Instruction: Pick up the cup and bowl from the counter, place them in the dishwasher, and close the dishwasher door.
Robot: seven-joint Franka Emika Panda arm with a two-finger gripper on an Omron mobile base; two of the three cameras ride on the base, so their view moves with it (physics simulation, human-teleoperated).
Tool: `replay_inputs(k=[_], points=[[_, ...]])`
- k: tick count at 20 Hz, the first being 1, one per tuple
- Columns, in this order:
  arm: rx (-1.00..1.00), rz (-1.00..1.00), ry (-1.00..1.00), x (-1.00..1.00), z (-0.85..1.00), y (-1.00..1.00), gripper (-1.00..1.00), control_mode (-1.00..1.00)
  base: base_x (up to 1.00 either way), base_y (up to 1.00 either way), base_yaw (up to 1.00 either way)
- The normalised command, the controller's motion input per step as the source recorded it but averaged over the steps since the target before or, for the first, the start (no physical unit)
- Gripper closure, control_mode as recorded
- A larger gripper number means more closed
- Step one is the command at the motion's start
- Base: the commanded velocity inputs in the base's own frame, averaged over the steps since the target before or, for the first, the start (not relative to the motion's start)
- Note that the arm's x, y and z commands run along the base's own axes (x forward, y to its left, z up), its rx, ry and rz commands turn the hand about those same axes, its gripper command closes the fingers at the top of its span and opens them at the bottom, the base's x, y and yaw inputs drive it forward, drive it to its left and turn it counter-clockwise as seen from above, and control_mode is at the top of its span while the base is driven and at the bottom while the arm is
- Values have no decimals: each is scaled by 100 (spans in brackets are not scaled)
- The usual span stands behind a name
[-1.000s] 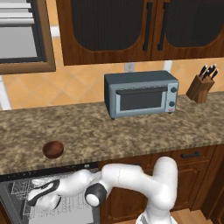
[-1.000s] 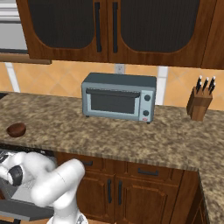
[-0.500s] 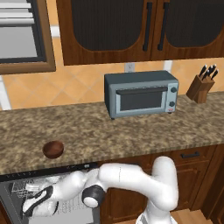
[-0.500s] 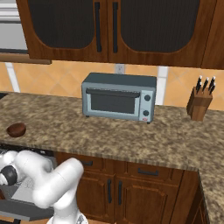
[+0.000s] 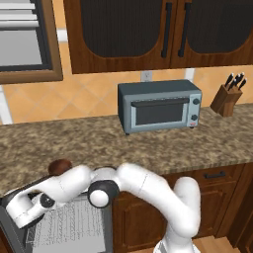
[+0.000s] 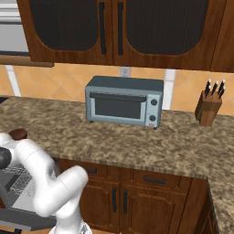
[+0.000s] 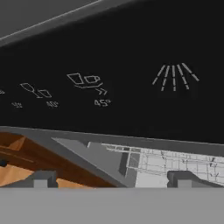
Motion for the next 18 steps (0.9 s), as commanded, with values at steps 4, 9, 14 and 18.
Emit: replay_inputs(k=[4, 9, 14, 18], points=[[-19, 0, 0, -100, 95, -11, -100, -100, 0, 0, 0], [-19, -3, 0, -87, 65, -28, -100, -100, 0, 0, 0], [-18, -23, -1, -37, 55, -52, -100, -100, 0, 0, 0], [-11, -30, 0, -19, 98, -34, -100, -100, 0, 0, 0]])
